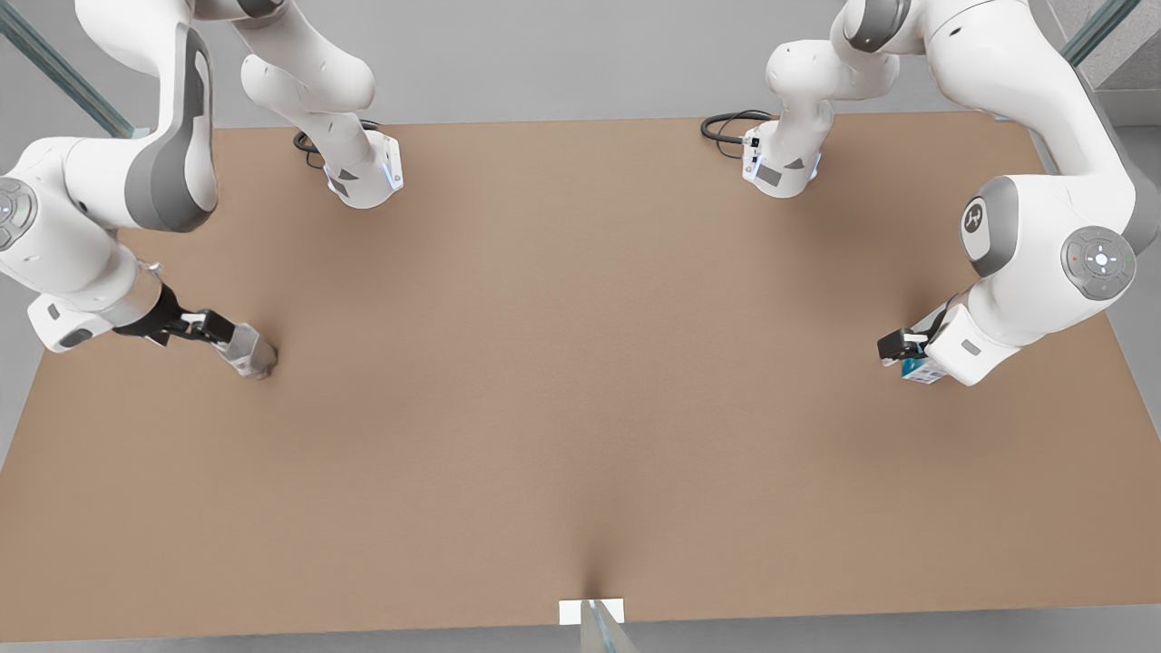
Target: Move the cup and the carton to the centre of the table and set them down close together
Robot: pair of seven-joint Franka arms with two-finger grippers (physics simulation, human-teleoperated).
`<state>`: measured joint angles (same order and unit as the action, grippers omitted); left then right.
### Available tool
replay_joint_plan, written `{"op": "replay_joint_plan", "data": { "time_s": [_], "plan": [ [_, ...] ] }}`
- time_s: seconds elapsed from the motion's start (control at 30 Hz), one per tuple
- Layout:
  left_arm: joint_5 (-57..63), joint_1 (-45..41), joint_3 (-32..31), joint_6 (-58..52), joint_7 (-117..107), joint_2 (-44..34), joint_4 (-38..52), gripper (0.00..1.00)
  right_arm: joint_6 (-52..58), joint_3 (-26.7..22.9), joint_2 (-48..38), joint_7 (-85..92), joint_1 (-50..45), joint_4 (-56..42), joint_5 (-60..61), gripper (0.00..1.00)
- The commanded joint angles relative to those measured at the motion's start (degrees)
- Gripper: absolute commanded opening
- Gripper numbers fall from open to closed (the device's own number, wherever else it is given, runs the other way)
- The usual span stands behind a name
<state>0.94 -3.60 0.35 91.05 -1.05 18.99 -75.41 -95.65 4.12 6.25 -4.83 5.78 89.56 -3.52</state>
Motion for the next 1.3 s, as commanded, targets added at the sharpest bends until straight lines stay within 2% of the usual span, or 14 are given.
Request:
{"op": "replay_joint_plan", "data": {
  "time_s": [0.0,0.23,0.47,0.57,0.63,0.7,0.87,1.17,1.2,1.27],
  "plan": [
    [0.0,-0.1,0.0,0.0,0.0,0.0,0.0,1.00,0.0,0.0,0.0,0.0,-0.6,0.0,0.0,1.00],
    [0.0,0.0,0.0,0.2,0.4,1.1,-0.1,1.00,-3.8,0.2,0.3,1.6,-0.5,8.0,-0.9,1.00],
    [-0.1,-0.1,0.0,0.5,0.3,2.7,0.0,1.00,-25.7,-2.2,-0.4,2.4,4.0,31.3,-1.0,1.00],
    [-0.1,-0.2,-0.2,0.4,0.2,3.1,0.0,1.00,-28.7,-2.2,0.7,4.2,4.7,35.2,-1.0,1.00],
    [-0.1,-0.2,-0.2,0.5,0.1,3.2,0.0,1.00,-37.9,-2.6,0.7,7.9,4.7,41.0,-1.0,1.00],
    [-0.1,-0.3,-0.2,0.5,0.1,3.5,0.0,1.00,-38.9,-2.8,2.5,9.2,5.8,41.8,-1.0,1.00],
    [-0.1,-0.2,-0.2,0.5,0.1,3.6,0.0,1.00,-39.8,-4.7,4.8,0.0,5.9,41.7,-1.0,1.00],
    [-0.1,-0.2,-0.2,0.6,0.1,4.0,0.0,1.00,-44.5,-5.8,5.8,0.3,6.4,46.8,-2.5,1.00],
    [-0.1,-0.3,-0.2,0.6,0.1,4.0,0.0,1.00,-45.9,-5.9,6.4,0.3,6.9,46.8,-2.5,0.97],
    [-0.1,-0.2,-0.2,0.7,0.2,4.0,0.0,1.00,-46.8,-6.2,6.9,0.3,6.9,46.8,-2.5,0.86]
  ]
}}
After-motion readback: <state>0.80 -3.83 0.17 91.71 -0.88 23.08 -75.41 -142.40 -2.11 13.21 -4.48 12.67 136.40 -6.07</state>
